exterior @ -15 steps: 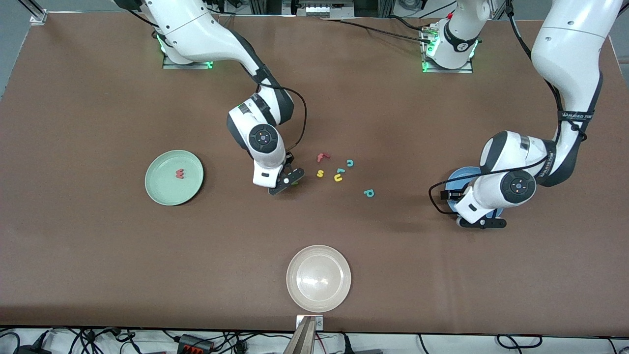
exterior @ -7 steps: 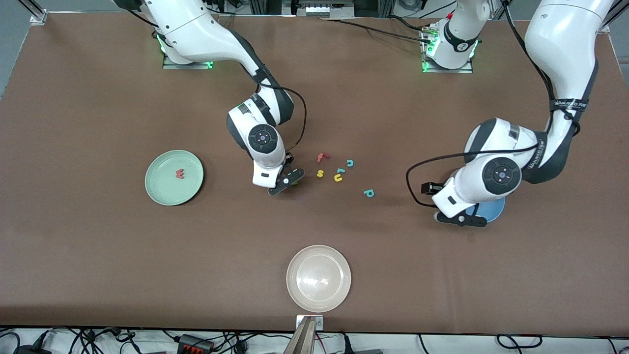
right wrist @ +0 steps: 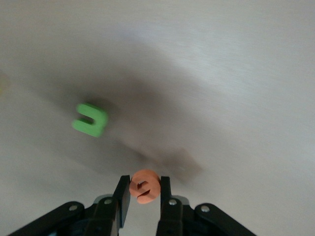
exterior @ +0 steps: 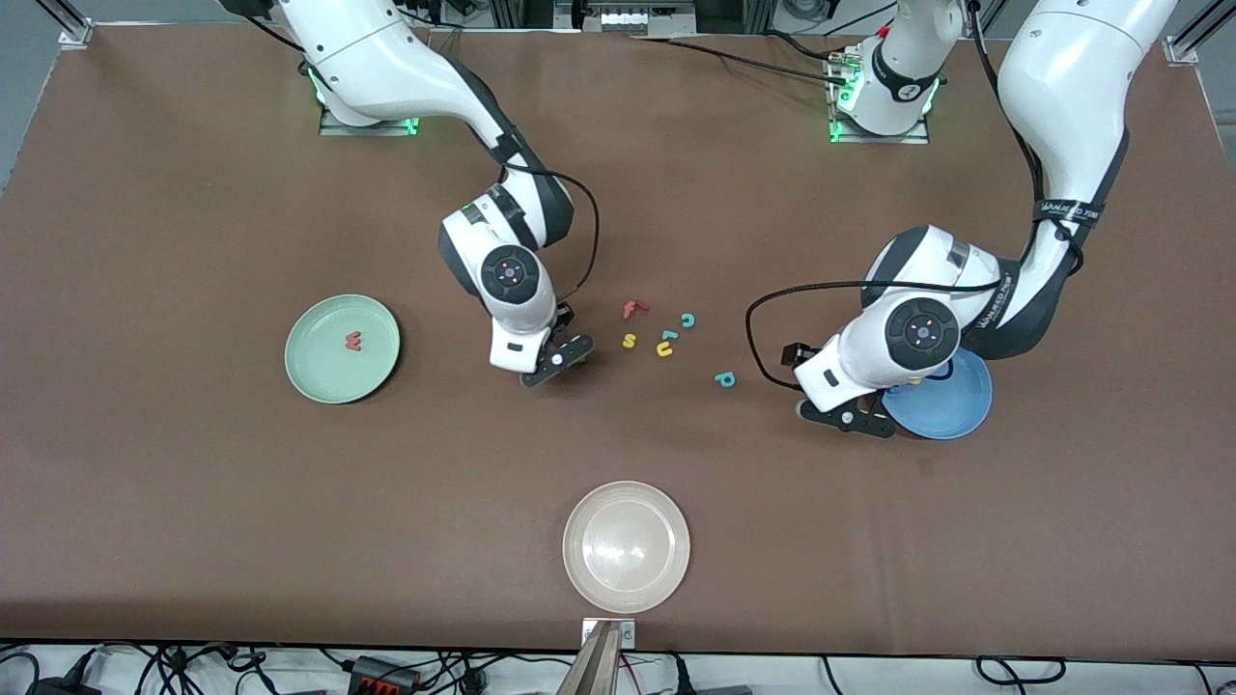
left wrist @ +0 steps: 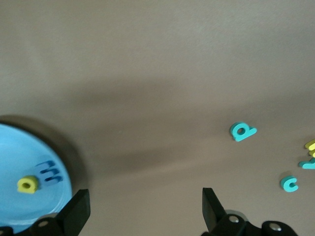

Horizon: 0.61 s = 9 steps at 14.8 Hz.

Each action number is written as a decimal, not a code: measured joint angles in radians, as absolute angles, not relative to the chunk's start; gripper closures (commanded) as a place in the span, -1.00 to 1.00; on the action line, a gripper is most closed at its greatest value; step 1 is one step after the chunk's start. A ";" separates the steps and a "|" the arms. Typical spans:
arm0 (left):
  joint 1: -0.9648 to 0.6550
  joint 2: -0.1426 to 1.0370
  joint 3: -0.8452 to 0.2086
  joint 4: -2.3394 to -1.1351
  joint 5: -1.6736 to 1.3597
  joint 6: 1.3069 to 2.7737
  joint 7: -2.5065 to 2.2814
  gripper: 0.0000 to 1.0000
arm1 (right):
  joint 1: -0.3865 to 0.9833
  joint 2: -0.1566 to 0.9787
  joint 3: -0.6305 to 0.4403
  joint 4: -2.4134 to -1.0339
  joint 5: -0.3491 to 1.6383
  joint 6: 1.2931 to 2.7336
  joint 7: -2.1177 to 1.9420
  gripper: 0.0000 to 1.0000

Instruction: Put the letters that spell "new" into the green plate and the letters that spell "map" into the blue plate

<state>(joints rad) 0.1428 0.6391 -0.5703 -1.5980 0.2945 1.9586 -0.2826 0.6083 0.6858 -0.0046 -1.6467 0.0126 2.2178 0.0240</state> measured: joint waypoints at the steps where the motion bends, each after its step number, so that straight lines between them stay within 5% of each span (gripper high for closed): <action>1: 0.137 0.657 -0.570 -1.581 0.295 1.959 -0.283 -1.00 | 0.590 0.666 -0.005 -1.642 0.013 2.174 0.024 0.82; 9: 0.064 0.757 -0.571 -1.532 0.291 2.035 -0.521 -1.00 | 0.423 0.541 -0.041 -1.648 0.012 1.950 0.017 0.82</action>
<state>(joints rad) 0.0636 0.7569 -0.5709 -1.5320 0.2910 2.0355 -0.5206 0.4232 0.5407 -0.0410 -1.6482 0.0121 1.9503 0.0173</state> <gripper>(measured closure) 0.000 0.714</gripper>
